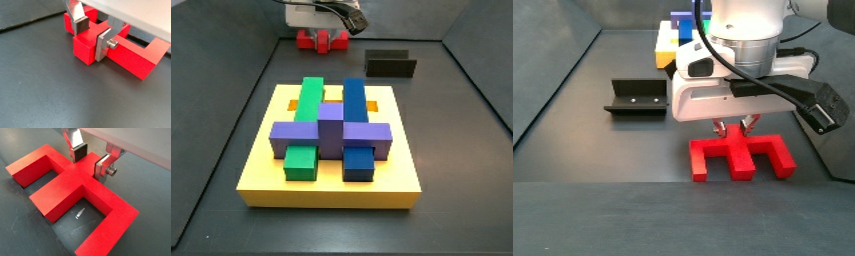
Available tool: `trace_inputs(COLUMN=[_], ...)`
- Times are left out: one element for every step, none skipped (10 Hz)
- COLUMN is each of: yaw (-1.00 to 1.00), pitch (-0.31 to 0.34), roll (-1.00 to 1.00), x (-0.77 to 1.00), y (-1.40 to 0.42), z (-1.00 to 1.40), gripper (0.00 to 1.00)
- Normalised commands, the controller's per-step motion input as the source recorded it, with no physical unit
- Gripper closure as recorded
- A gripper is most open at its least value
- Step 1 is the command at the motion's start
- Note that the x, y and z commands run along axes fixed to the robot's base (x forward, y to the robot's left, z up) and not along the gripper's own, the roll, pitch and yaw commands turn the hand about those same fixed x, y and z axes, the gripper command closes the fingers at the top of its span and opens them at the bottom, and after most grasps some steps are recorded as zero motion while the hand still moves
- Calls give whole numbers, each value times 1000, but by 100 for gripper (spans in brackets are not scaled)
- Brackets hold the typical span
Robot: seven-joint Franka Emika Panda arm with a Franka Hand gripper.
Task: Pick up the red object. Move up. Place the red object on the fixture. Regrasp the red object. Move to above the board. Insert the red object.
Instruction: Pick up the red object.
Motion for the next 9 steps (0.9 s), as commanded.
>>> trace_inputs(yaw=[0, 0, 0, 0, 0, 0, 0, 0, 0], pitch=[0, 0, 0, 0, 0, 0, 0, 0, 0], roll=[0, 0, 0, 0, 0, 0, 0, 0, 0], x=[0, 0, 0, 0, 0, 0, 0, 0, 0], y=[0, 0, 0, 0, 0, 0, 0, 0, 0], z=[0, 0, 0, 0, 0, 0, 0, 0, 0], gripper=[100, 100, 100, 100, 100, 100, 100, 100, 100])
